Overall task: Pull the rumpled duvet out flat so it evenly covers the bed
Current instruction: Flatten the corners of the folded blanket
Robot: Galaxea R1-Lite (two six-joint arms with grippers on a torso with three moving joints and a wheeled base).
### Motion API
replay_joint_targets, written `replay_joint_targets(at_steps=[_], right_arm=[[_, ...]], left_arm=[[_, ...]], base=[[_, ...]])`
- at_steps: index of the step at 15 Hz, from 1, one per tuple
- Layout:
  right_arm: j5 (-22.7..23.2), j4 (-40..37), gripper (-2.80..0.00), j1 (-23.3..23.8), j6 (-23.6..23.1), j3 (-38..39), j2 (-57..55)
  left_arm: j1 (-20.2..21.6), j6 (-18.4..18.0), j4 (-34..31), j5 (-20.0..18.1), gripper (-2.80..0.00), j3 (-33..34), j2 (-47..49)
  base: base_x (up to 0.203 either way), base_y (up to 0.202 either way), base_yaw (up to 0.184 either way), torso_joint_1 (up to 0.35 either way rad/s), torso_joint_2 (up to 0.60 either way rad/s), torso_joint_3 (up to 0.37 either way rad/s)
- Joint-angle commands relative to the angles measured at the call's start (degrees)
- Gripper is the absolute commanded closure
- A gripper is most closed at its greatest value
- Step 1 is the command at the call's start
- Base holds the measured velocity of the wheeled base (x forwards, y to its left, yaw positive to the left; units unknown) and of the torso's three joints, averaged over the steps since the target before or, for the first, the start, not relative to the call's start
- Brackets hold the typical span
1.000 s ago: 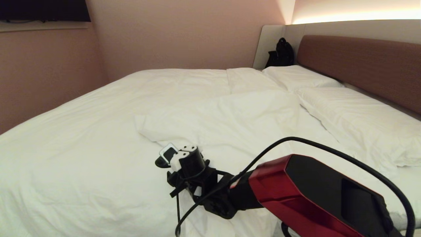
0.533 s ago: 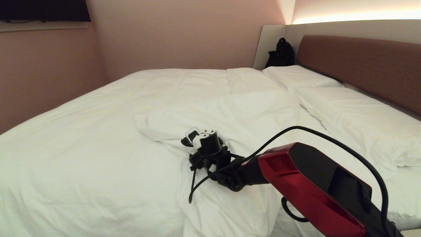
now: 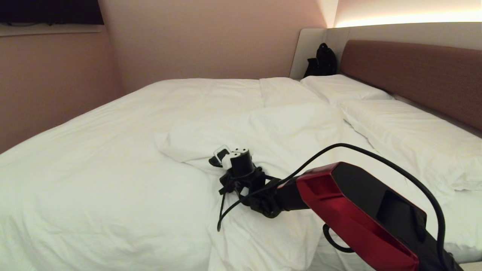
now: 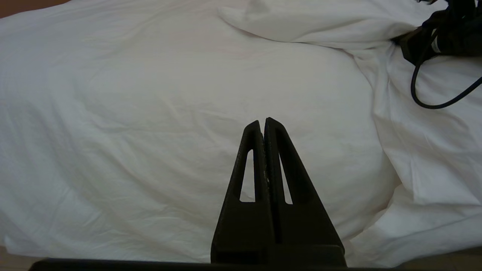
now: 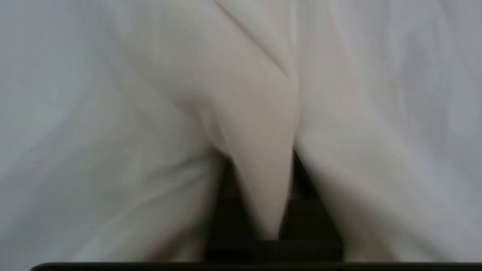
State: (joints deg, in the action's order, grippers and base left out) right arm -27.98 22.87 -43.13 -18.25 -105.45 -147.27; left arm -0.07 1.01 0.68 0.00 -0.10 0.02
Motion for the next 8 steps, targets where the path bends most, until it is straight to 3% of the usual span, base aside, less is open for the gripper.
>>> replay_joint_targets(at_steps=[1, 4, 8], right_arm=[[-0.2, 0.3, 0.00, -0.4, -0.1, 1.0, 2.1], [-0.2, 0.4, 0.00, -0.8, 0.2, 6.2, 6.9], [-1.7, 0.7, 0.00, -1.1, 2.2, 20.4, 16.5]], left_arm=[[0.0, 0.0, 0.0, 0.0, 0.00, 0.0, 0.0], [0.0, 0.0, 0.0, 0.0, 0.00, 0.0, 0.0], [0.0, 0.0, 0.0, 0.0, 0.00, 0.0, 0.0]], base=[[0.000, 0.000, 0.000, 0.000, 0.00, 0.000], [0.000, 0.000, 0.000, 0.000, 0.00, 0.000], [0.000, 0.000, 0.000, 0.000, 0.00, 0.000]])
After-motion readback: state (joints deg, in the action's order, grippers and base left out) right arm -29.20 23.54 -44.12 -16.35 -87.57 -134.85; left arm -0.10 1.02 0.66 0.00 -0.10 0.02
